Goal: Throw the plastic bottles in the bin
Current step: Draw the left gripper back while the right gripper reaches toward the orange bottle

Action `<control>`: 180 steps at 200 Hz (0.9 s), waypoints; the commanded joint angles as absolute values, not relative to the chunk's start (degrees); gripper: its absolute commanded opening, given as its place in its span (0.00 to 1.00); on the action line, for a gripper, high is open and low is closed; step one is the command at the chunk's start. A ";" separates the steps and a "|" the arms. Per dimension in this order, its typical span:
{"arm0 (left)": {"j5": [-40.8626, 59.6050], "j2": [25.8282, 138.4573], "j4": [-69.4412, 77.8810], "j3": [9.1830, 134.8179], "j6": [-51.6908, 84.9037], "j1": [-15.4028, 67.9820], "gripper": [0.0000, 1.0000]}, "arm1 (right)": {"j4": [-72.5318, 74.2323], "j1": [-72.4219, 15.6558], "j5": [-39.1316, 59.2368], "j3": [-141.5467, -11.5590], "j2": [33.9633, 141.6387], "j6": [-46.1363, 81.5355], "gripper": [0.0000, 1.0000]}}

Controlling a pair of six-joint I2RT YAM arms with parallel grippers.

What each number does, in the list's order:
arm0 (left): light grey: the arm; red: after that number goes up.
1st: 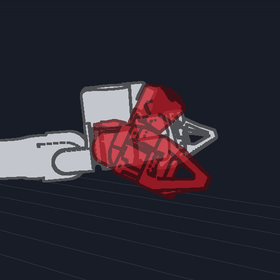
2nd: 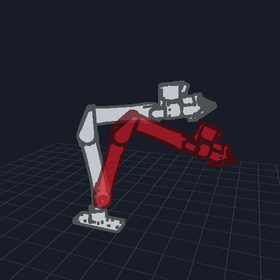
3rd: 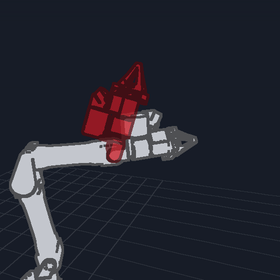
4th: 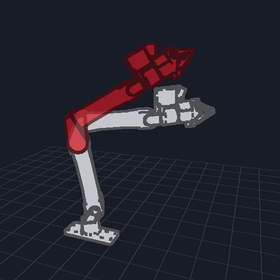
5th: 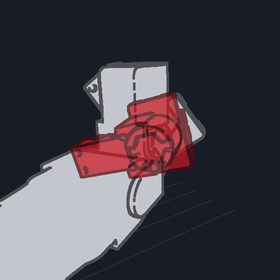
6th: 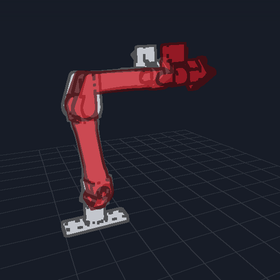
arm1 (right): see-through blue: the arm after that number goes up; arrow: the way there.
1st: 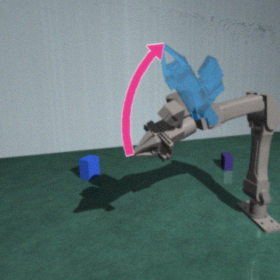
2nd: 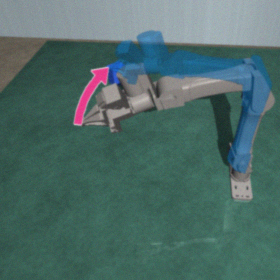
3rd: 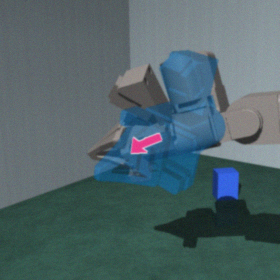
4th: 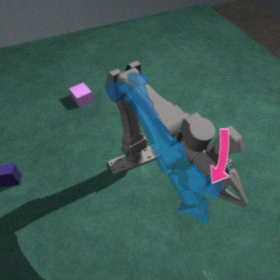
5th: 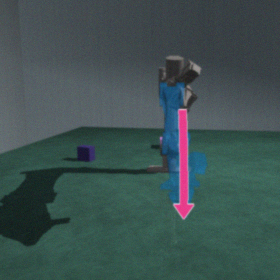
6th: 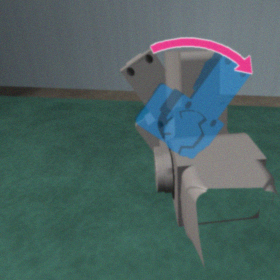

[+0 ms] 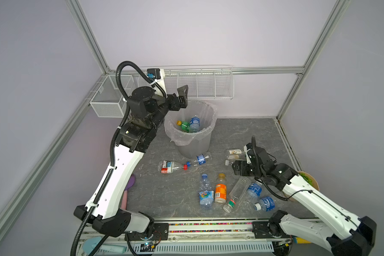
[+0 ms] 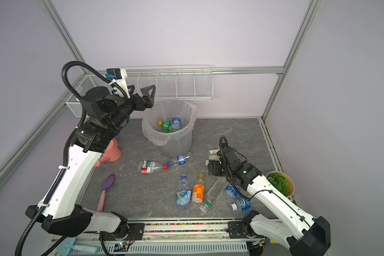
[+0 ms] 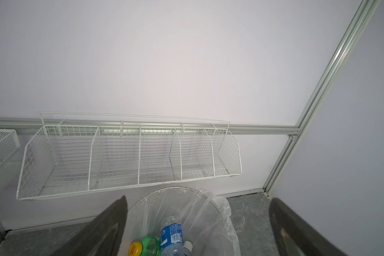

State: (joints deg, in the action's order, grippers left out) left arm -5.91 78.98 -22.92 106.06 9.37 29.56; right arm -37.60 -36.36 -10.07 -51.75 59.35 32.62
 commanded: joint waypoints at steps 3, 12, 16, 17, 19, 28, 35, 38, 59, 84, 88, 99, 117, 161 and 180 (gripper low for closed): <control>-5.70 75.30 -18.47 102.25 9.40 29.79 0.97 | -38.57 -36.02 -10.40 -50.80 58.16 33.38 0.88; -5.61 73.49 -17.80 100.63 9.32 29.79 0.97 | -38.76 -36.00 -10.54 -50.89 58.10 33.27 0.89; -5.43 72.63 -17.44 99.78 9.24 29.79 0.96 | -38.83 -36.03 -10.61 -50.89 58.10 33.19 0.88; -5.31 72.48 -17.29 99.55 9.23 29.79 0.96 | -38.79 -35.99 -10.62 -50.93 58.10 33.16 0.88; -5.19 72.02 -17.09 99.09 9.27 29.79 0.96 | -38.81 -36.00 -10.65 -50.97 58.10 33.14 0.88; -4.93 69.99 -15.92 96.97 9.27 29.81 0.95 | -39.02 -35.98 -10.96 -51.06 58.10 32.97 0.88; -4.81 68.60 -15.21 95.45 9.40 29.80 0.94 | -39.13 -36.03 -11.08 -51.22 58.18 32.64 0.88; -4.76 68.02 -15.08 94.91 9.45 29.84 0.94 | -39.27 -35.99 -11.17 -51.24 58.23 32.55 0.88; -4.76 64.44 -14.77 91.64 9.48 29.79 0.92 | -38.98 -36.03 -10.57 -51.58 58.78 31.23 0.88; -4.90 61.00 -15.87 88.29 10.01 29.79 0.91 | -39.80 -36.02 -9.59 -52.74 60.71 30.50 0.88; -4.94 60.60 -16.05 87.71 10.17 29.79 0.91 | -40.04 -35.99 -9.65 -53.00 61.15 30.48 0.88; -4.95 59.20 -16.58 86.10 10.36 29.81 0.91 | -40.72 -35.99 -9.88 -53.58 62.39 30.16 0.89; -5.49 57.01 -17.60 83.28 10.48 29.79 0.91 | -41.32 -35.98 -9.91 -54.30 64.46 28.96 0.88; -7.25 51.28 -19.88 76.41 11.97 29.80 0.90 | -42.64 -36.00 -5.75 -57.61 70.17 25.93 0.89; -7.96 48.92 -21.04 73.33 12.90 29.79 0.90 | -43.02 -35.98 -4.47 -58.67 71.93 26.34 0.88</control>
State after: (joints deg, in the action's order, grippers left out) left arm -6.42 51.64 -18.92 76.03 11.51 29.65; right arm -41.10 -36.36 -7.33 -56.58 70.19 27.40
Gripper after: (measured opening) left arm 0.905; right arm 0.884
